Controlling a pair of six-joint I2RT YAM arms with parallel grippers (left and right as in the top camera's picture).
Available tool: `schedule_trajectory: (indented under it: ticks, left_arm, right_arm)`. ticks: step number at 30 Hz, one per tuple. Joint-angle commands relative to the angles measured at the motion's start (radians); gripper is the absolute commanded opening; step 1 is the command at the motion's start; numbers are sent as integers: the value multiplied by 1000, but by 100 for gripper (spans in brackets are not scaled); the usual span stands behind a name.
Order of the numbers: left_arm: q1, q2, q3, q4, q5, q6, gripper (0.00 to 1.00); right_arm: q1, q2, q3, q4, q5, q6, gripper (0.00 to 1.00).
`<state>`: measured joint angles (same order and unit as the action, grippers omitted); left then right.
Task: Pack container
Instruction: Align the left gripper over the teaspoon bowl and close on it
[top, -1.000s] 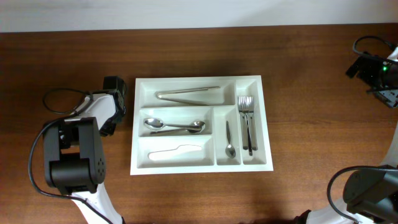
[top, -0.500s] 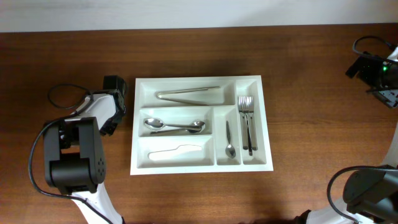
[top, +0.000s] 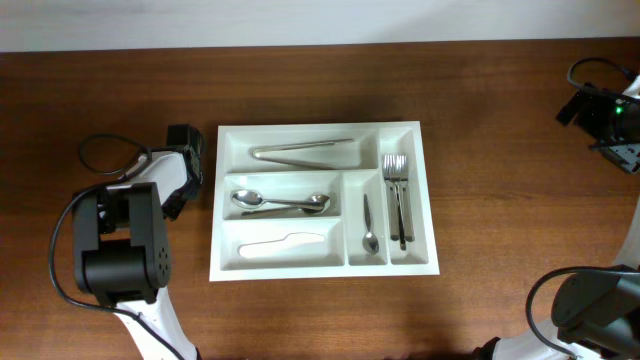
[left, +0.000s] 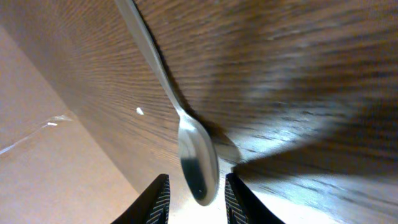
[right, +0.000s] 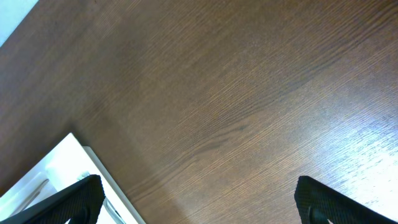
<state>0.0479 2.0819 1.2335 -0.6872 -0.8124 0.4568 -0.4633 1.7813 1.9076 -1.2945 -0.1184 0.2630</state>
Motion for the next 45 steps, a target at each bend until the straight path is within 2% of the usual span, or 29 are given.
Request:
schedule_trajectory:
  ticks: [1,8,18,24,31,33,41,43,45]
  left_arm:
    - [8,56,-11,21,32,37,30]
    - [8,56,-11,41,30,66,24]
    - [8,56,-11,52,46,100,23]
    - [7,56,-11,52,57,121,13]
    - [7,56,-11,52,57,121,9]
    - [7,56,-11,52,57,120,2]
    - [6,56,-11,51,82,120,2]
    - [-3,56,-11,53,48,113,2]
    - [-19,56,-7,64,-48,88,2]
  right_arm:
    - [-3,-13,11,0,-2,8,99]
    - [-3,-13,11,0,-2,8,99]
    - [-3,-13,11,0,-2,8,99]
    - [-3,-13,11,0,-2,8,99]
    - [-3,-13,11,0,-2,8,99]
    - [-3,-13,11,0,-2,8,99]
    - [-3,-13,11,0,-2,8,99]
    - [-3,-13,11,0,-2,8,99]
    - [-3,-13,11,0,-2,8,99]
